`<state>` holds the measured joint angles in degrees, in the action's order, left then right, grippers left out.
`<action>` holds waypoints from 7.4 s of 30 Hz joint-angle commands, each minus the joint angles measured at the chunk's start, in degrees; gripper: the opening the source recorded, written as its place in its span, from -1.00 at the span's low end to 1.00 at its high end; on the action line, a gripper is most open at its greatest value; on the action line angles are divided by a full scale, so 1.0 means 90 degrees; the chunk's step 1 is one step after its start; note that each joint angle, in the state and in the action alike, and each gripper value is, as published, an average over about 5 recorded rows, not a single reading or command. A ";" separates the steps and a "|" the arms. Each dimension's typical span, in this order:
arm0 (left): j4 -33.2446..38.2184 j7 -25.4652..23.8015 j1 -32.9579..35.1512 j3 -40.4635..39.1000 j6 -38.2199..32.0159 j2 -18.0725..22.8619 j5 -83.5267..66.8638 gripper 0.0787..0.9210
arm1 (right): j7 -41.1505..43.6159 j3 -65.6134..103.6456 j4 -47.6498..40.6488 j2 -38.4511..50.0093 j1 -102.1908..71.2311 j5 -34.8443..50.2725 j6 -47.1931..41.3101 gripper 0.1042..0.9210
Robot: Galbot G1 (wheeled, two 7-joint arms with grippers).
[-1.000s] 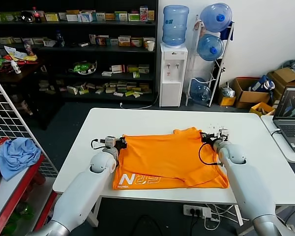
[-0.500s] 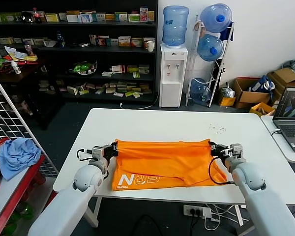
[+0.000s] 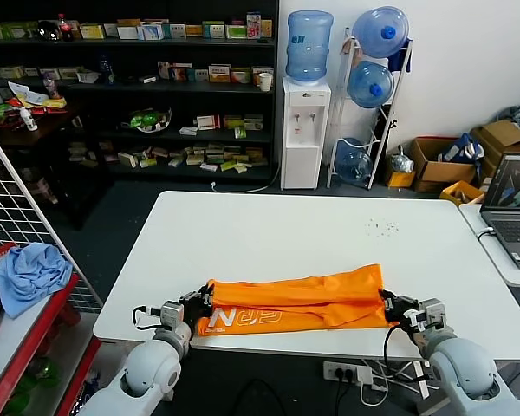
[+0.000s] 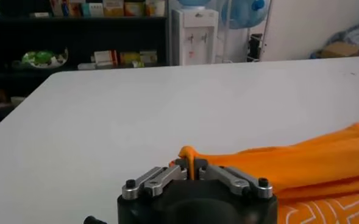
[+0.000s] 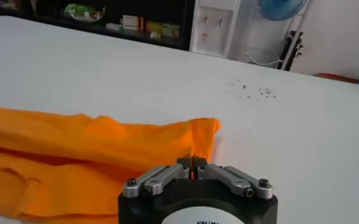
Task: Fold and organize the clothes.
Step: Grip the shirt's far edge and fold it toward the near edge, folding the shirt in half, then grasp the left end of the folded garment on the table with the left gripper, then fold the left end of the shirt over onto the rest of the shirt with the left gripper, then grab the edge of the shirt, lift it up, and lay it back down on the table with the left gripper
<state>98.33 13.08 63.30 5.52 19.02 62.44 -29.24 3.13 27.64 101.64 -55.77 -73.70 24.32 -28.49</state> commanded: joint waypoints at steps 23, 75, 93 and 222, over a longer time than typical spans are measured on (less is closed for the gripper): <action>-0.0298 0.0080 0.0385 0.0375 0.0058 0.0280 -0.1361 0.65 | -0.0059 0.0105 0.0652 -0.0061 -0.0588 -0.0180 0.0084 0.75; 0.0717 0.0717 0.0030 0.0726 0.0366 -0.1121 -0.1458 -0.92 | -0.0574 -0.0010 0.0860 -0.0888 -0.0542 -0.1270 0.1263 0.76; 0.1194 0.1637 -0.0331 -0.0943 0.0551 0.0878 -0.2049 -0.92 | -0.0585 0.0883 0.0573 -0.1430 -0.0957 -0.2372 0.2840 0.76; -0.0798 -0.0154 -0.0072 0.1918 0.0892 -0.2588 -0.1312 -0.86 | -0.0106 0.0086 0.0642 -0.1675 -0.0916 -0.3179 0.2791 0.76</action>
<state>94.85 9.24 62.59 17.26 27.06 48.94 -45.43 2.27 29.65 107.52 -70.69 -82.32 -2.42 -3.77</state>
